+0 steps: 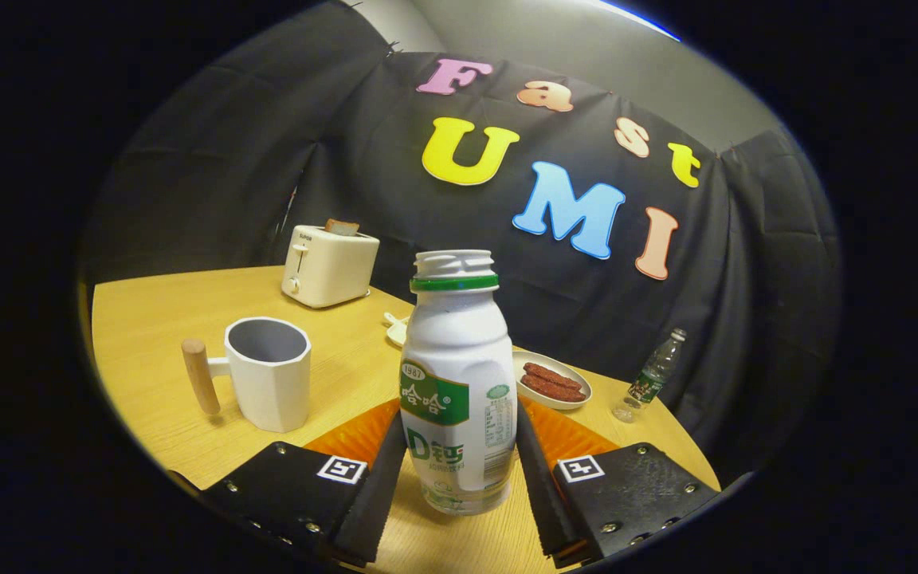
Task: Take the bottle from table, then pour the juice into the cup, finally place the bottle on the coaster
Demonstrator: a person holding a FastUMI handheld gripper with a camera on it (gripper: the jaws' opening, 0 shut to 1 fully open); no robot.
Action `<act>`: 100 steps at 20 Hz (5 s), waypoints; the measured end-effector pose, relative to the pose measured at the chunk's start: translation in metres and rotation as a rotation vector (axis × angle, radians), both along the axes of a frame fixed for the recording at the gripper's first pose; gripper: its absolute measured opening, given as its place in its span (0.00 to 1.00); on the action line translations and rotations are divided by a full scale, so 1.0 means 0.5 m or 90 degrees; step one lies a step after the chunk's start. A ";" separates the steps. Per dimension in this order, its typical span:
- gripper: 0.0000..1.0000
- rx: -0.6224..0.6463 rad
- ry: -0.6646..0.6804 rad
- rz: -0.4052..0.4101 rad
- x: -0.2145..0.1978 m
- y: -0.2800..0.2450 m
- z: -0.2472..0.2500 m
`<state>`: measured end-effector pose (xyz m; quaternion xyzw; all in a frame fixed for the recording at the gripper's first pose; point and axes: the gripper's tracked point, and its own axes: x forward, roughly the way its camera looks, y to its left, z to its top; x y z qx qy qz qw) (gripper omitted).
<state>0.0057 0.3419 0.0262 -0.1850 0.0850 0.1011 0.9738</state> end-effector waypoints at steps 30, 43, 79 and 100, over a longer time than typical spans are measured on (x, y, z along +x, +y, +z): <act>0.71 -0.427 -0.014 -0.039 0.018 0.092 -0.015; 0.71 -0.601 -0.053 -0.075 0.027 0.107 0.017; 0.71 -0.875 -0.062 -0.155 0.011 0.108 0.060; 0.71 -0.913 -0.072 -0.166 0.002 0.120 0.075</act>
